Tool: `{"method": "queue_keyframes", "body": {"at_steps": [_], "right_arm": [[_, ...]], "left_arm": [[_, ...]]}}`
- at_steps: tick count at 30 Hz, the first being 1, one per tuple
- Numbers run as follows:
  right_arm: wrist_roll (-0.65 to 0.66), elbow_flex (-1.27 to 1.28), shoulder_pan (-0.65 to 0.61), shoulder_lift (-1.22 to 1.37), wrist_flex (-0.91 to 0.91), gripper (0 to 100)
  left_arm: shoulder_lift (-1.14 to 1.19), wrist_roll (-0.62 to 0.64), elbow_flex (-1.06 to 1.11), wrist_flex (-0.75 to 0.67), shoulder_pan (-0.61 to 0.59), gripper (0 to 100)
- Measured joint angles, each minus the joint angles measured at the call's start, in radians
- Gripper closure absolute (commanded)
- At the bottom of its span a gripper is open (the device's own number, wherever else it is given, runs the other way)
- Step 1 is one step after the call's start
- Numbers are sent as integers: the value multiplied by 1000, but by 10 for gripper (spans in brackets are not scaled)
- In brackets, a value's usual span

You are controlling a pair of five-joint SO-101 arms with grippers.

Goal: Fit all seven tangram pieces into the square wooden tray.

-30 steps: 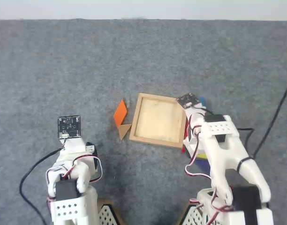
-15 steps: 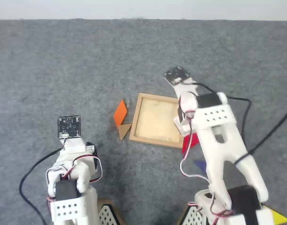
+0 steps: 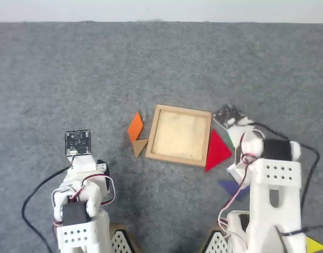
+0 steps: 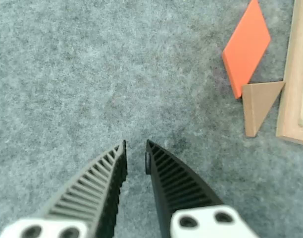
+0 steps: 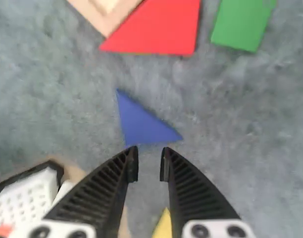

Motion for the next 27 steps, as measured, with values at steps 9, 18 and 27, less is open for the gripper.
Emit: {"method": "queue_keyframes", "body": {"at_steps": [9,18,27], "right_arm": [[-181,106,-9,-123,-178,920],[-209,244,-86,-290,-282,922],[-180,454,-155,-302,-575,922]], "left_arm": [[0,0,0,0,0,943],[0,0,0,0,0,943],[0,0,0,0,0,943]]}}
